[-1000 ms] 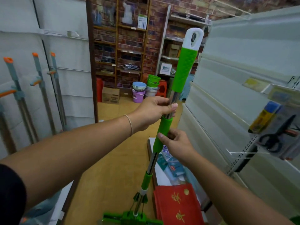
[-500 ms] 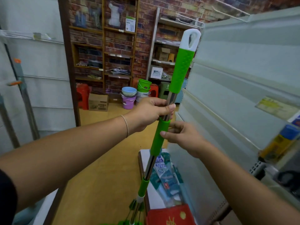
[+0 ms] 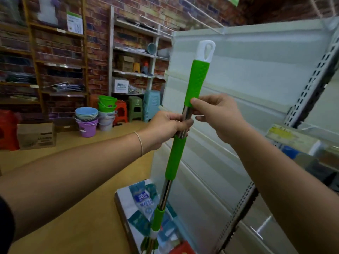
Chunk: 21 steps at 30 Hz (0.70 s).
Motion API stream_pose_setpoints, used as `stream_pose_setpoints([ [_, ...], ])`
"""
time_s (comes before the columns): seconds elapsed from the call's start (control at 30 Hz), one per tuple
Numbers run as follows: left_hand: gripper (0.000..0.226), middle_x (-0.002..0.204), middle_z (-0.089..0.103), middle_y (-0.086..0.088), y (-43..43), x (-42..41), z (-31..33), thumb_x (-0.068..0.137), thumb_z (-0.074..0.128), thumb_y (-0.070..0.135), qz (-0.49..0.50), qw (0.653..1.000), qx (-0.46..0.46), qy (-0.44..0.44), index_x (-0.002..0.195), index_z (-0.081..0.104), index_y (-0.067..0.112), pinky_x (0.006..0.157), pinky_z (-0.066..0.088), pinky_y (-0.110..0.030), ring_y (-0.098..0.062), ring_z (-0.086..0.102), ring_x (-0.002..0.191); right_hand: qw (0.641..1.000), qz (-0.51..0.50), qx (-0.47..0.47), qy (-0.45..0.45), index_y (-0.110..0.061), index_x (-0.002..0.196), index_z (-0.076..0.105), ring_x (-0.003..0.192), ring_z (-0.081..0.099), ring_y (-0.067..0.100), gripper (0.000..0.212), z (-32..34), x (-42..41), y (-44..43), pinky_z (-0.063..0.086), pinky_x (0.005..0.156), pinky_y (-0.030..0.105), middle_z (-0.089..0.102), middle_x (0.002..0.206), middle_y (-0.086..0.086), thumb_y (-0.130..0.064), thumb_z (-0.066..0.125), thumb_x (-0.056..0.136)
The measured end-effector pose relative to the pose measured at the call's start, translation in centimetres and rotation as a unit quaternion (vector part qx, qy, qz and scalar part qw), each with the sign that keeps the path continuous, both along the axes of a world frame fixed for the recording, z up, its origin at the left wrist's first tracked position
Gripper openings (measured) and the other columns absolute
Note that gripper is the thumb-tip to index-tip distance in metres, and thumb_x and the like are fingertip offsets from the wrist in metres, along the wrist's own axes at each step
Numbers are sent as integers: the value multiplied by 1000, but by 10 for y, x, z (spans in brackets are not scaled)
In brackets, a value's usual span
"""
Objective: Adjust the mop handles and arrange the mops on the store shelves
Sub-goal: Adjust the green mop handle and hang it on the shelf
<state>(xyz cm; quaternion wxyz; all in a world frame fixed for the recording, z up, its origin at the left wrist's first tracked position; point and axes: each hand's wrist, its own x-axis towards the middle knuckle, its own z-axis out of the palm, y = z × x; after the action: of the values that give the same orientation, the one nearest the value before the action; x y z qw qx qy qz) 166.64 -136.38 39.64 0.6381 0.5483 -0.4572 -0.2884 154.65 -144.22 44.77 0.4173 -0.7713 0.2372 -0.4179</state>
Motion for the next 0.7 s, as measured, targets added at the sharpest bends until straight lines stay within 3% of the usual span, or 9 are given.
stream_pose_setpoints([
  [0.1, 5, 80, 69, -10, -22, 14, 11, 87, 72, 12, -34, 999, -3, -15, 84, 70, 15, 80, 60, -38, -30, 68, 83, 996, -79, -30, -16, -15, 77, 75, 78, 74, 23, 21, 8, 15, -6, 61, 77, 46, 76, 76, 5, -36, 81, 78],
  [0.2, 4, 92, 73, -18, -38, 24, 22, 85, 74, 16, -61, 997, 0, -39, 86, 70, 14, 90, 56, -49, -38, 70, 94, 984, -167, -51, -33, -14, 69, 74, 55, 65, 9, 31, 17, 29, -10, 59, 61, 34, 72, 62, 1, -42, 87, 69],
  [0.27, 9, 100, 72, -22, -49, 31, 27, 86, 73, 18, -78, 995, 6, -58, 90, 69, 11, 89, 57, -48, -37, 69, 97, 974, -215, -57, -35, -14, 68, 73, 49, 61, 6, 30, 21, 38, -14, 53, 53, 29, 69, 57, -1, -41, 87, 70],
  [0.4, 19, 97, 71, -20, -77, 45, 30, 88, 70, 20, -125, 984, -3, -125, 98, 69, 4, 88, 57, -48, -33, 70, 93, 959, -274, -72, -9, -16, 71, 72, 47, 60, 4, 26, 26, 46, -19, 48, 48, 23, 69, 60, 0, -39, 82, 77],
  [0.6, 27, 94, 70, -25, -105, 44, 45, 89, 67, 31, -181, 975, -52, -115, 90, 69, 4, 88, 54, -57, -38, 68, 89, 932, -356, -69, 17, -11, 72, 72, 62, 67, 20, 30, 51, 44, -27, 58, 64, 43, 73, 69, 9, -39, 79, 80],
  [0.7, 36, 87, 71, -19, -109, 36, 65, 76, 70, 40, -165, 978, -87, -93, 87, 70, 6, 86, 55, -55, -35, 69, 87, 920, -384, -76, 18, -16, 65, 71, 50, 62, 12, 30, 64, 43, -24, 51, 51, 31, 68, 57, 1, -41, 80, 79],
])
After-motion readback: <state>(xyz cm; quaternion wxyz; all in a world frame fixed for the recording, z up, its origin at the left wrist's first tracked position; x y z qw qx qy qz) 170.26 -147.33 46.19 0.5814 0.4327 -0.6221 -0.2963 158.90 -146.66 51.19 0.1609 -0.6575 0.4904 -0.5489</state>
